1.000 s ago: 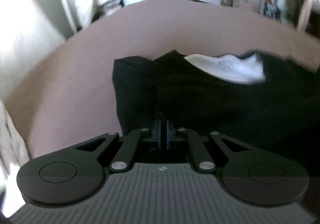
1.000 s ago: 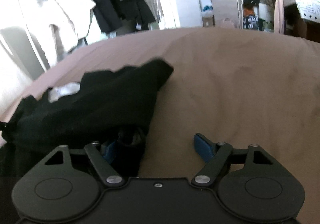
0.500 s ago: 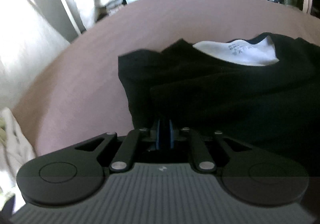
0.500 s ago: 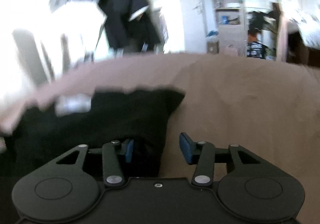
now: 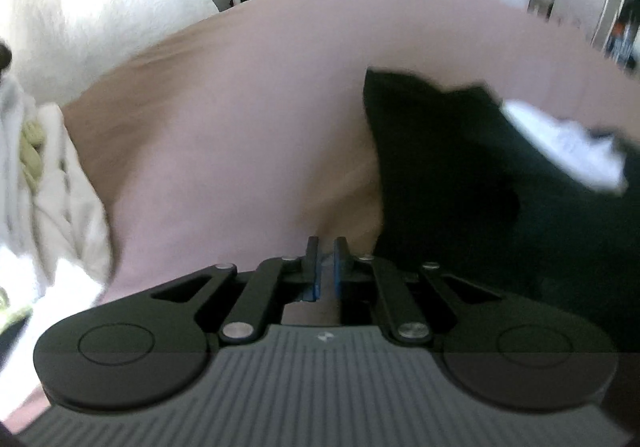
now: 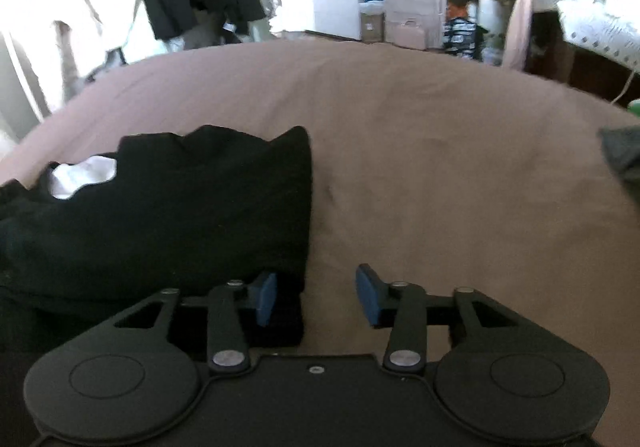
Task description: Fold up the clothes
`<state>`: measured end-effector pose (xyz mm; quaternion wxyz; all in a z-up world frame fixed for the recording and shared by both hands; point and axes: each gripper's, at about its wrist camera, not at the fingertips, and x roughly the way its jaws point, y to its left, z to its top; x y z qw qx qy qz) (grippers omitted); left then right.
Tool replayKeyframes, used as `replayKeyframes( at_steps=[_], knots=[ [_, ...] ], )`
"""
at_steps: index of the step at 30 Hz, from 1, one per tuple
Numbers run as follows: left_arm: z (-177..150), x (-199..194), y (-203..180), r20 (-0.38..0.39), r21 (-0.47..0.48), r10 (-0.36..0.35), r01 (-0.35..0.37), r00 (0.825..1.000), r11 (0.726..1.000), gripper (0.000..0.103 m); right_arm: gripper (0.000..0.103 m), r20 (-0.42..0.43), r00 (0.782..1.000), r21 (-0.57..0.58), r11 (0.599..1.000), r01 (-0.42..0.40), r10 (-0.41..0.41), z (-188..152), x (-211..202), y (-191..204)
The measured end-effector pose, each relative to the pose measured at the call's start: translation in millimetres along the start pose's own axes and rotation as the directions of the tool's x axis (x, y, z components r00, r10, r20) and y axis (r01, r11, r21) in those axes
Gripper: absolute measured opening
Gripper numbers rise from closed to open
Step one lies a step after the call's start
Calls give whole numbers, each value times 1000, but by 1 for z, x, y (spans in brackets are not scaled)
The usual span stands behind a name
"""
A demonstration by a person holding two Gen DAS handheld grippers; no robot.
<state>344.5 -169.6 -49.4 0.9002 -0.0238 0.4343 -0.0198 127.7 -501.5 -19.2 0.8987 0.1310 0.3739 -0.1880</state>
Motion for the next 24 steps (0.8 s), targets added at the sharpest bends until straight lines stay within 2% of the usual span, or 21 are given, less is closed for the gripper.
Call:
replayKeyframes(
  at_steps=[2, 4, 8, 11, 12, 14, 15, 16, 18, 20, 21, 22, 24],
  knots=[
    [1, -2, 1, 9, -33, -66, 66, 998, 997, 8, 49, 17, 1000, 8, 1000, -26, 26, 6, -15, 2],
    [0, -6, -1, 26, -37, -111, 111, 994, 993, 7, 49, 90, 990, -5, 994, -107, 107, 9, -37, 8],
    [-2, -15, -11, 71, -5, -161, 162, 984, 987, 7, 53, 186, 932, -83, 950, -300, 310, 7, -58, 28],
    [1, -18, -28, 118, 47, -208, 204, 971, 978, 8, 54, 178, 937, -182, 946, -269, 301, -9, -42, 47],
    [1, -23, -36, 150, 84, -222, 211, 963, 974, 13, 54, 172, 941, -202, 946, -255, 291, -14, -36, 49],
    [2, -38, -50, 201, 158, -245, 215, 948, 964, 33, 54, 150, 949, -220, 945, -241, 277, -21, -24, 51],
    [-1, -43, -57, 212, 196, -255, 215, 943, 957, 50, 55, 119, 951, -197, 946, -258, 285, -21, -17, 48],
    [-4, -42, -65, 192, 229, -244, 198, 951, 953, 61, 55, 87, 952, -171, 946, -276, 294, -21, -10, 45],
    [-9, -36, -82, 126, 290, -195, 152, 973, 945, 63, 57, 43, 947, -109, 943, -313, 319, -23, -1, 36],
    [-15, -19, -90, 55, 323, -69, 47, 996, 945, 63, 59, 19, 943, -75, 941, -331, 334, -27, 3, 32],
    [-20, -10, -89, 30, 323, -21, 10, 999, 946, 65, 59, 14, 941, -70, 939, -335, 337, -30, 4, 32],
    [-25, -9, -85, 33, 310, -16, 5, 999, 951, 65, 60, 8, 942, -76, 939, -334, 336, -31, 3, 34],
    [-34, -21, -88, 80, 356, 29, -56, 996, 933, 65, 61, -3, 943, -90, 939, -331, 332, -31, -1, 38]
  ],
)
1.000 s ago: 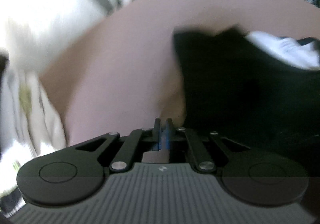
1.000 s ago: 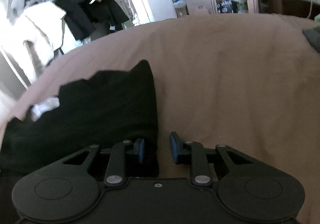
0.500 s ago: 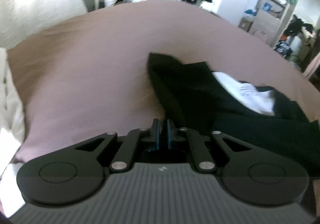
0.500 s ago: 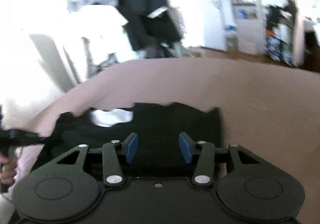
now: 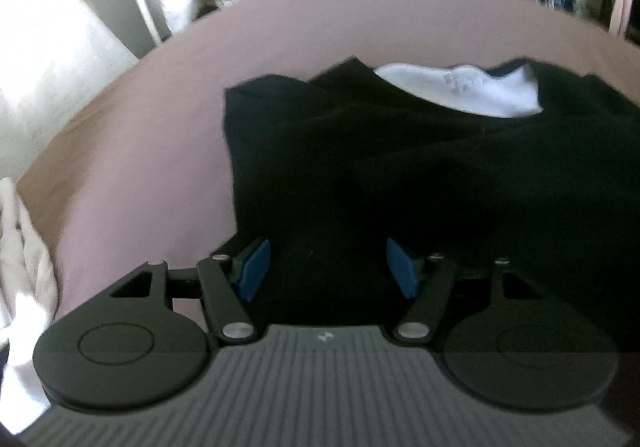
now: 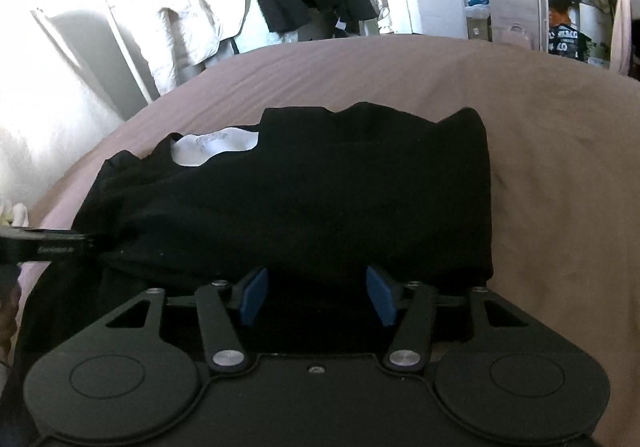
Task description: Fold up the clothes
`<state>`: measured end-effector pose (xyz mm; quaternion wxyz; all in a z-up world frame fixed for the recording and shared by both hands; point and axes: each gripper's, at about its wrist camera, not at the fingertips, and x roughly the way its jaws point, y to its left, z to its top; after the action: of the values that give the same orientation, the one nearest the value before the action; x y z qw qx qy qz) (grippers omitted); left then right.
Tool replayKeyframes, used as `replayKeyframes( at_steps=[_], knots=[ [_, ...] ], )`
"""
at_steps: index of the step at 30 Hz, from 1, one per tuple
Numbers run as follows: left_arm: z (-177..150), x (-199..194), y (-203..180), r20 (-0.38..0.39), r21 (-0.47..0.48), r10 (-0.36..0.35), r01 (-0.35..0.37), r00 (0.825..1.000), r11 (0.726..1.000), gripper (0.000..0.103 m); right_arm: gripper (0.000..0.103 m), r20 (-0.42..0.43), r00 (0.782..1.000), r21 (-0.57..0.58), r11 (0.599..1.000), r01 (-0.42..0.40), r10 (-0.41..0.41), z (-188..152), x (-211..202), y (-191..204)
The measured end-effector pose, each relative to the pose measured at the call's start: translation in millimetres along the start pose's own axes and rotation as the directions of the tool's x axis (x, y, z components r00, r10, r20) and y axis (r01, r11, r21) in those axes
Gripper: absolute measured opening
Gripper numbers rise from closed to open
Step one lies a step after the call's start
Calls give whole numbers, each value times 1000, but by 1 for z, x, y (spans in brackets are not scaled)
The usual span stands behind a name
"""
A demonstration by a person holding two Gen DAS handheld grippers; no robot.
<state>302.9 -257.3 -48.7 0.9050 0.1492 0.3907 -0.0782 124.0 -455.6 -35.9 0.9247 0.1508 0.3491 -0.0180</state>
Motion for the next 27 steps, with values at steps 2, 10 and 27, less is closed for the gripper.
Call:
replayKeyframes(
  at_steps=[2, 10, 27],
  knots=[
    [-7, -16, -10, 27, 98, 121, -123, 992, 988, 65, 61, -11, 1000, 40, 999, -11, 11, 6, -2, 1],
    [-46, -38, 46, -154, -40, -7, 1, 988, 999, 78, 78, -24, 994, 244, 965, -97, 106, 12, -44, -4],
    [-105, -120, 30, -438, 263, -17, 146, 899, 954, 84, 85, -128, 987, 496, 868, -20, 97, -102, -185, 25]
  ],
)
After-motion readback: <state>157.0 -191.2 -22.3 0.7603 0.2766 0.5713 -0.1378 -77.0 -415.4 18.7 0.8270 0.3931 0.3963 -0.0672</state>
